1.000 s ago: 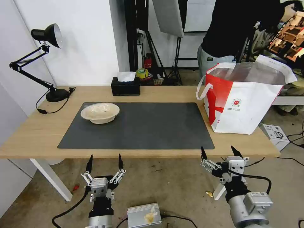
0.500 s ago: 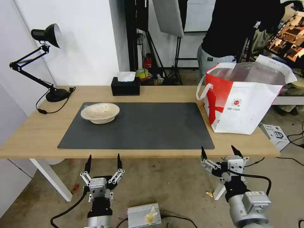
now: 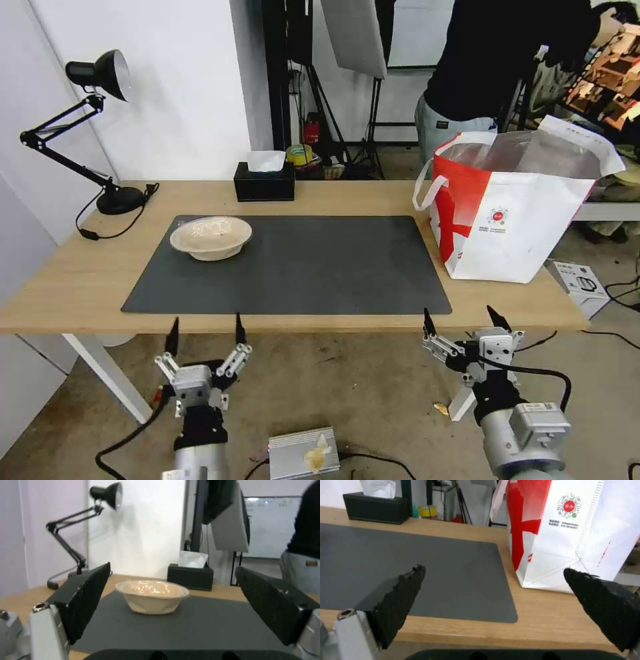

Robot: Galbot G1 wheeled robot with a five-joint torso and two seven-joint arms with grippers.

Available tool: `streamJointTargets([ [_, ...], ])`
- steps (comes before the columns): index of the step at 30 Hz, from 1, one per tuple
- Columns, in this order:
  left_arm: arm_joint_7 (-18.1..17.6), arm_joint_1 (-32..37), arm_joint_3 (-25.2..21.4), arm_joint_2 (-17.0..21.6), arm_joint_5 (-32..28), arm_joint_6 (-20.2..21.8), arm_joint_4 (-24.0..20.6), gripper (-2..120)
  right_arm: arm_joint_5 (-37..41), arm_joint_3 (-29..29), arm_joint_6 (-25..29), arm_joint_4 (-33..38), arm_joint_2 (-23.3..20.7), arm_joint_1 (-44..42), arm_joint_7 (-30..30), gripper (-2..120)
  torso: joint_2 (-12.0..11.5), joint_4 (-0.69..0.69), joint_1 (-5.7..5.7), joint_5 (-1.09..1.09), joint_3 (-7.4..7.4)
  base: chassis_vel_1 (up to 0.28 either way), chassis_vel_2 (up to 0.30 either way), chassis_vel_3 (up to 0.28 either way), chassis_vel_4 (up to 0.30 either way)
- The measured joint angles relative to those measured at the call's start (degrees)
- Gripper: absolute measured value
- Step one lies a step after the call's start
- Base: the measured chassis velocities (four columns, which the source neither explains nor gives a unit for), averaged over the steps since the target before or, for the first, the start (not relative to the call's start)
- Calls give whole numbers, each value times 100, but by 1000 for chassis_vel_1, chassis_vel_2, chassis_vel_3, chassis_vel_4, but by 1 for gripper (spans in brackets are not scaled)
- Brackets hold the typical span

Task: Pick up the trash from the table and place it into the takeout bag.

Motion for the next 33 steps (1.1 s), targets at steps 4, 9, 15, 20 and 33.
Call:
streamJointTargets([
  [4,-110,-186,-121,308,-947,308,-155,100,1,0,0,-2,0,1,0,100,0,1,0,0,0,0,0,0,0],
  [9,-381,-605,-227,719,-2154,722,-231,100,3,0,0,-4,-1,2,0,100,0,0,0,-1,0,0,0,0,0],
  [15,-791,-1224,-313,1155,-3436,1154,-165,100,5,-1,1,-5,-1,2,0,100,0,0,0,0,0,0,0,0,0],
  [20,-1211,-1773,-297,1429,-4632,1474,-90,100,6,-1,2,-5,-1,2,1,100,0,-1,1,0,0,0,0,0,0],
  [33,-2118,-2395,-646,1621,-6994,1874,-64,100,7,-1,6,-5,-1,3,0,100,0,1,0,0,0,0,0,0,0],
])
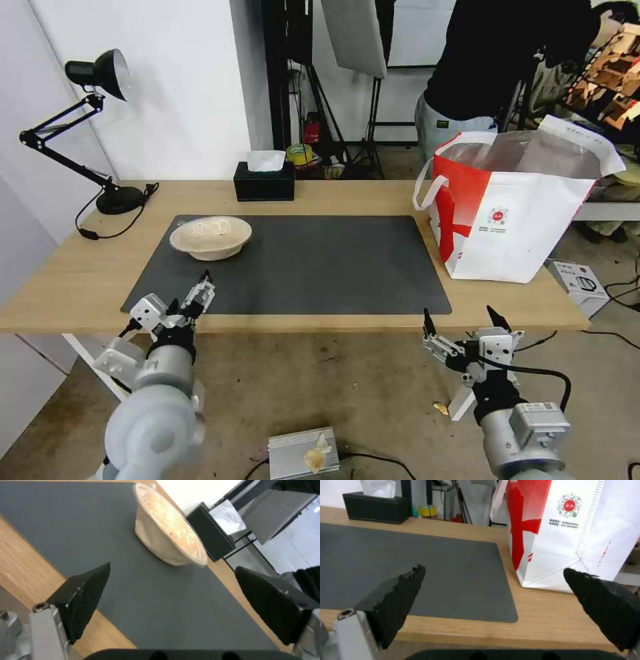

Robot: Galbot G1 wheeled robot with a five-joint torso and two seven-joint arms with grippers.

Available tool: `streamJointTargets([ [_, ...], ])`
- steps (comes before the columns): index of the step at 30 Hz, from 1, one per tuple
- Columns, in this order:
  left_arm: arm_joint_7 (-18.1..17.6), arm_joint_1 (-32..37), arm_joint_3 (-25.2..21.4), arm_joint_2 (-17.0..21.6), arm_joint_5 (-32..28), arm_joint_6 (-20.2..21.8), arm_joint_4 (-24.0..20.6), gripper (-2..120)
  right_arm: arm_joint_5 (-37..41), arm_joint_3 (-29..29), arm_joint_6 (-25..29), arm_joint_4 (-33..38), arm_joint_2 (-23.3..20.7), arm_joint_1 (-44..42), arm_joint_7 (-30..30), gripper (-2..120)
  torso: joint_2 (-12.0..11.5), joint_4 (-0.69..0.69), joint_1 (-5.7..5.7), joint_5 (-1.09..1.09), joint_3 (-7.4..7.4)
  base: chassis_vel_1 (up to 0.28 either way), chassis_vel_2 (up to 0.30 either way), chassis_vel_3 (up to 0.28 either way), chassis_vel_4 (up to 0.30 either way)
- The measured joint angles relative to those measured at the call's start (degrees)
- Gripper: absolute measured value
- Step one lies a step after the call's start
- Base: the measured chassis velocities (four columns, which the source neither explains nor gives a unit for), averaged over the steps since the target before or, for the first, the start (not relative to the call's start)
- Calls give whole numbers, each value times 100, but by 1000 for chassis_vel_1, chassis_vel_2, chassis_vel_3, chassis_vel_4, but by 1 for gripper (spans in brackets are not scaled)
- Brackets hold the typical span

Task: Pick up the trash from the table and place it into the takeout bag.

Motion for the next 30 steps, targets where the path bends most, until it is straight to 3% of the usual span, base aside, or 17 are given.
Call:
streamJointTargets([
  [9,-603,-1061,-68,357,-1198,129,542,100,0,0,3,0,0,0,0,100,0,-1,0,0,0,0,0,0,0],
  [23,-1031,-2205,198,695,-1891,155,1567,100,1,0,5,0,0,0,0,100,0,-1,0,0,0,0,0,0,0],
  [30,-1084,-2508,339,699,-2017,176,1855,100,0,0,5,0,0,0,0,100,0,-1,0,0,0,0,0,0,0],
])
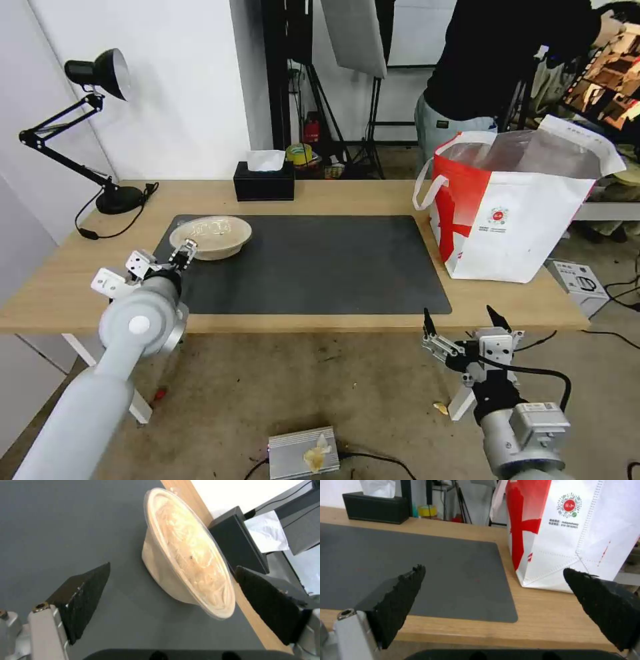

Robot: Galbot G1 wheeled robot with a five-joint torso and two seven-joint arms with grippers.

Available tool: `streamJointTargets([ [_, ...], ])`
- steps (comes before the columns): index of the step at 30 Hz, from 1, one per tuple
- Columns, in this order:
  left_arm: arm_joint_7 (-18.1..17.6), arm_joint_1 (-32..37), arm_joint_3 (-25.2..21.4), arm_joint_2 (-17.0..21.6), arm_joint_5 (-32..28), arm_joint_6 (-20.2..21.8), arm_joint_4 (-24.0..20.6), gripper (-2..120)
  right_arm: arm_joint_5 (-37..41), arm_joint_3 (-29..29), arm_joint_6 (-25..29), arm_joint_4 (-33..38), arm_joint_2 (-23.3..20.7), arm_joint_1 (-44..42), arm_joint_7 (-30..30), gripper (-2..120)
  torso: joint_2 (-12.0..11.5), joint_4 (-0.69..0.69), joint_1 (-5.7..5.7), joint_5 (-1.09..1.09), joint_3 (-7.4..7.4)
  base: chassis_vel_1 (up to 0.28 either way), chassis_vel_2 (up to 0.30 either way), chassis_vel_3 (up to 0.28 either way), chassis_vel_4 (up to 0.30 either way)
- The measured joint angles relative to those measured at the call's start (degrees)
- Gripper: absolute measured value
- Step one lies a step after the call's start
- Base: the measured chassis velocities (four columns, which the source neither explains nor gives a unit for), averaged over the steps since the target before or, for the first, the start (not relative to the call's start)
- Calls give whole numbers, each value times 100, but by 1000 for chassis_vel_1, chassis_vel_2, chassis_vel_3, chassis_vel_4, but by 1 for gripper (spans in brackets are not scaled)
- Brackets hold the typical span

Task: Pick up the trash from the table and place it into the takeout bag.

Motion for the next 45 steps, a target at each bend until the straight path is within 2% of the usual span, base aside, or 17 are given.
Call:
streamJointTargets([
  [10,-16,-358,222,-122,-159,79,336,100,0,0,0,0,0,0,0,100,0,0,0,0,0,0,0,0,0],
  [23,3,-999,698,-410,-150,122,1157,100,0,0,-1,0,0,0,0,100,0,0,0,0,0,0,0,0,0],
  [45,49,-1600,1007,-695,-78,123,1787,100,0,0,-1,0,0,0,0,100,0,0,-1,0,0,0,0,0,0],
])
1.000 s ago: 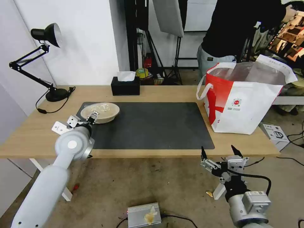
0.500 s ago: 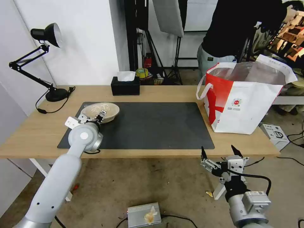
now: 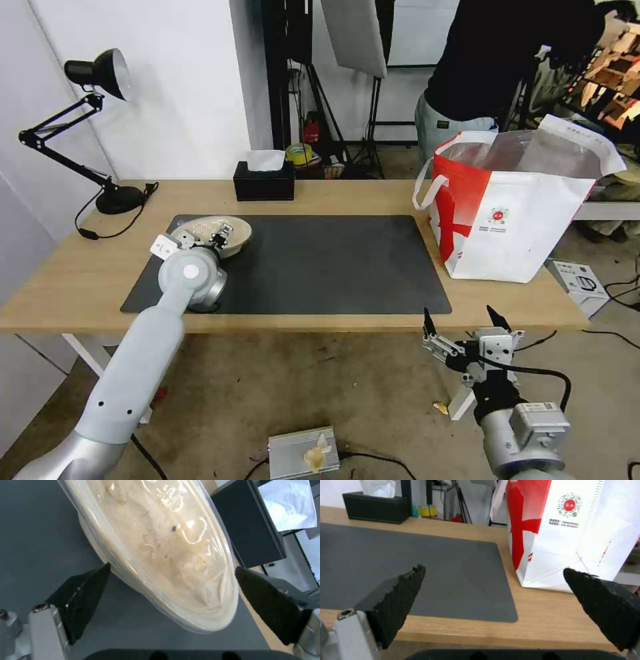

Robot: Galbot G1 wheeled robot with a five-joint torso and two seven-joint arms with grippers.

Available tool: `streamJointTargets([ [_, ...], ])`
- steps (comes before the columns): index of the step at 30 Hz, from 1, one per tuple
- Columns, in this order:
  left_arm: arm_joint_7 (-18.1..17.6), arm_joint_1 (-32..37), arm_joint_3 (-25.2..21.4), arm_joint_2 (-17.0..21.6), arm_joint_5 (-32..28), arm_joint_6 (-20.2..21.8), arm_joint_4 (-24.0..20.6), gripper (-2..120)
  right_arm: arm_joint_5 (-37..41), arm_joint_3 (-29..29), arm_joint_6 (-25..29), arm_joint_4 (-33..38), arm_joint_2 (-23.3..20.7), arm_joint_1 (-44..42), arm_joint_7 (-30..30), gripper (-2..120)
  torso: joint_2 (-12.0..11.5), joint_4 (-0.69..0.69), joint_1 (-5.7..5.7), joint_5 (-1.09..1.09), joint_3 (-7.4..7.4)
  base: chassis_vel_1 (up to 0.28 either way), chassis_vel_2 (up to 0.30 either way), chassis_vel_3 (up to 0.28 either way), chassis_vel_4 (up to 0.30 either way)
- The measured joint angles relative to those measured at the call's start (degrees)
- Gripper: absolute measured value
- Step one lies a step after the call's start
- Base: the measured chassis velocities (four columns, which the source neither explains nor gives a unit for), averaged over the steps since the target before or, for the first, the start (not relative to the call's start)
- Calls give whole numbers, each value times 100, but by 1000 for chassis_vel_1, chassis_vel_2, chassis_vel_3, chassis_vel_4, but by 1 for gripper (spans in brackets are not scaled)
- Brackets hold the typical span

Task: Pick up the trash from the table and place it into the takeout bag.

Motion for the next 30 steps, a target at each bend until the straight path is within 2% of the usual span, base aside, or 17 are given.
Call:
streamJointTargets([
  [3,32,-14,3,-13,28,-1,31,100,0,0,0,0,0,0,0,100,0,0,0,0,0,0,0,0,0],
  [6,339,-11,-15,-50,295,136,119,100,0,0,0,0,0,0,0,100,0,0,0,0,0,0,0,0,0],
  [10,506,-9,-62,-105,392,247,197,100,0,0,0,0,0,0,0,100,0,0,0,0,0,0,0,0,0],
  [18,583,-64,-64,-194,498,283,388,98,0,0,0,0,0,0,0,100,0,0,0,0,0,0,0,0,0],
  [21,594,-62,-70,-211,498,277,393,91,0,0,0,0,0,0,0,100,0,0,0,0,0,0,0,0,0],
  [25,605,-41,-76,-228,494,260,406,73,0,0,0,0,0,0,0,100,0,0,0,0,0,0,0,0,0],
  [26,605,-41,-76,-228,494,260,406,73,0,0,0,0,0,0,0,100,0,0,0,0,0,0,0,0,0],
  [30,607,-30,-75,-226,494,254,371,55,0,0,0,0,0,0,0,100,0,0,0,0,0,0,0,0,0],
])
